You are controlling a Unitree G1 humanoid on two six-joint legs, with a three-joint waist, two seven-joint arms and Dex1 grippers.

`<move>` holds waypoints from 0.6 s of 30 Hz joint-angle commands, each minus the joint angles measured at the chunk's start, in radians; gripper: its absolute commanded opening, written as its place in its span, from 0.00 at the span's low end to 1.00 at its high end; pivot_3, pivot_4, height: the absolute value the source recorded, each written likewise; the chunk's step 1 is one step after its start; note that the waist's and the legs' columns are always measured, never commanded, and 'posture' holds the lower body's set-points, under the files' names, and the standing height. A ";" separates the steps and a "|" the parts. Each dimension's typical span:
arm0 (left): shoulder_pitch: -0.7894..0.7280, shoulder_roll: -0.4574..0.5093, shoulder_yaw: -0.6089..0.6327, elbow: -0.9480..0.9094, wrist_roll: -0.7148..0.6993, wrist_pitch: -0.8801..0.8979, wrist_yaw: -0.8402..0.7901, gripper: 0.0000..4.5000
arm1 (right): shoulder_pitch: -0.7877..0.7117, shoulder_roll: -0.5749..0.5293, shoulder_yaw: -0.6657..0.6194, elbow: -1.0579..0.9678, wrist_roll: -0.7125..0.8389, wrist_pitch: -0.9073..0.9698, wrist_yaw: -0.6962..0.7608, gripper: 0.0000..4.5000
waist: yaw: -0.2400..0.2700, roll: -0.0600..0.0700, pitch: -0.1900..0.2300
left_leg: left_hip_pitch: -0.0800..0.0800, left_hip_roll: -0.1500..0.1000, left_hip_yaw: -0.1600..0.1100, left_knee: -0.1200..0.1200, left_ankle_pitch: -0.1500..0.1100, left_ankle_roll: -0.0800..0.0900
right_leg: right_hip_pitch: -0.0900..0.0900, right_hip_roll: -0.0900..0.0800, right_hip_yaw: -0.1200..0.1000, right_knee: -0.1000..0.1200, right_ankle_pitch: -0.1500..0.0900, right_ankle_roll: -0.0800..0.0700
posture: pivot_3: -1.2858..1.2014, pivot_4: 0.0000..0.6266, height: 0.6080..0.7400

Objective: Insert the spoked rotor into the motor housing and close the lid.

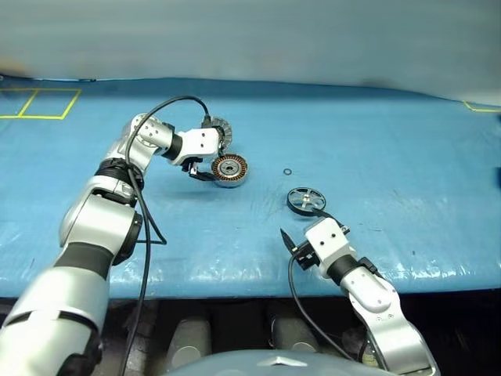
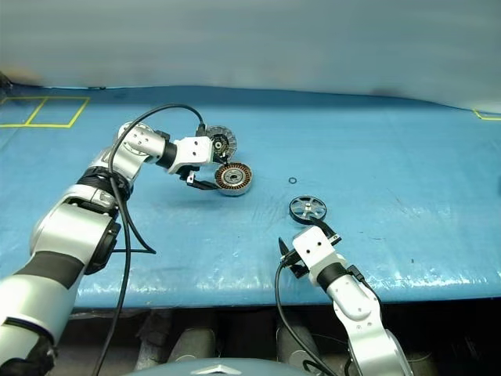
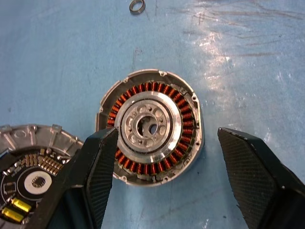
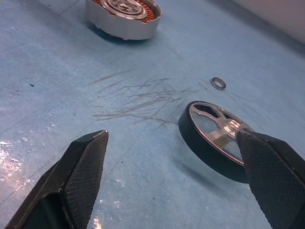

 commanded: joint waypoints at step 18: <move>0.059 -0.041 0.091 -0.040 -0.105 0.187 -0.149 0.79 | 0.024 0.008 0.009 -0.026 -0.044 -0.021 -0.024 1.00 | -0.002 0.000 0.000 | 0.000 0.000 0.000 0.000 0.000 0.000 | 0.000 0.000 0.000 0.001 0.000 0.000 | 0.52 0.24 1.00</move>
